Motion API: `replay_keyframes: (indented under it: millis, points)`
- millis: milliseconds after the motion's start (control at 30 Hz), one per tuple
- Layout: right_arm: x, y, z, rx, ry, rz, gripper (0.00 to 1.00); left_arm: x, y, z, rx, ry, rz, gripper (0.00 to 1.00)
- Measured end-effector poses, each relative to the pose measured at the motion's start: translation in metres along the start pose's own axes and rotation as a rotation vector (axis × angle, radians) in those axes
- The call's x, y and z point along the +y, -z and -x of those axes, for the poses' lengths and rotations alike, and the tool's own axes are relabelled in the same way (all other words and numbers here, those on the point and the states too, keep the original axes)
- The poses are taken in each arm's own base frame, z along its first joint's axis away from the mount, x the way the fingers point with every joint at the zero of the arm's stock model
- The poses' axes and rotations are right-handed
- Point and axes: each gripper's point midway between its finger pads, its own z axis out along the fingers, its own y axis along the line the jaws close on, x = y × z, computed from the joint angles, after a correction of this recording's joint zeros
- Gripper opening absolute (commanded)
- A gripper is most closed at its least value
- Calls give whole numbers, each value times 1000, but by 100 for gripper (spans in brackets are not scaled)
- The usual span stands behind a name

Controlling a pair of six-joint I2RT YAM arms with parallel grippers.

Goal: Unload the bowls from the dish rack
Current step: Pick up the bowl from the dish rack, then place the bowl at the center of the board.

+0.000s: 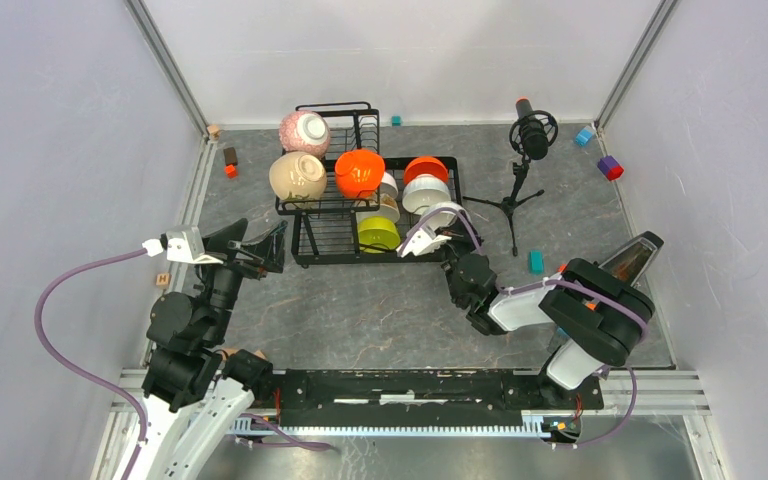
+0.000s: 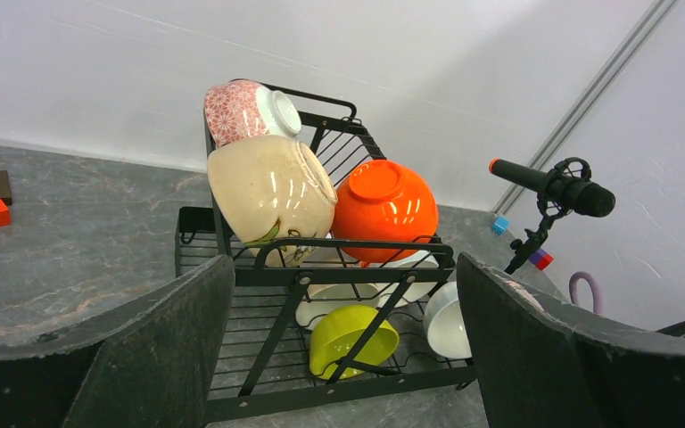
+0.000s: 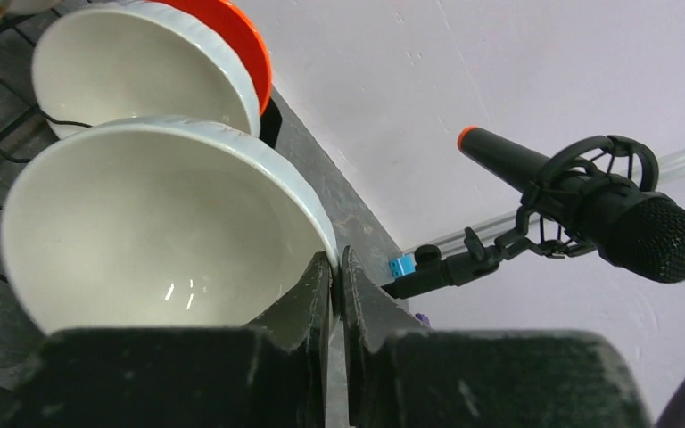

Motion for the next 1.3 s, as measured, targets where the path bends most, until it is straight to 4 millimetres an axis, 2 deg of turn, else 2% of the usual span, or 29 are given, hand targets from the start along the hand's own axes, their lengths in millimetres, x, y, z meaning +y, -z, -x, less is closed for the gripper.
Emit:
replay_keyframes:
  millis: [267,667,933,1100,1300]
  points:
    - [-12,2,1,12,-15,-41,0,0,0,0,0,0,1,100]
    - [-51,9,9,50,-148,-104,0,2,0,1,-3,0,9,100]
    - [-75,4,35,138,-358,-29,0,3,0,1,-7,0,20,100]
    - [-88,20,54,130,-531,99,0,5,0,2,-9,0,26,100]
    - [-80,58,63,120,-672,319,0,9,-2,0,-6,-22,49,100]
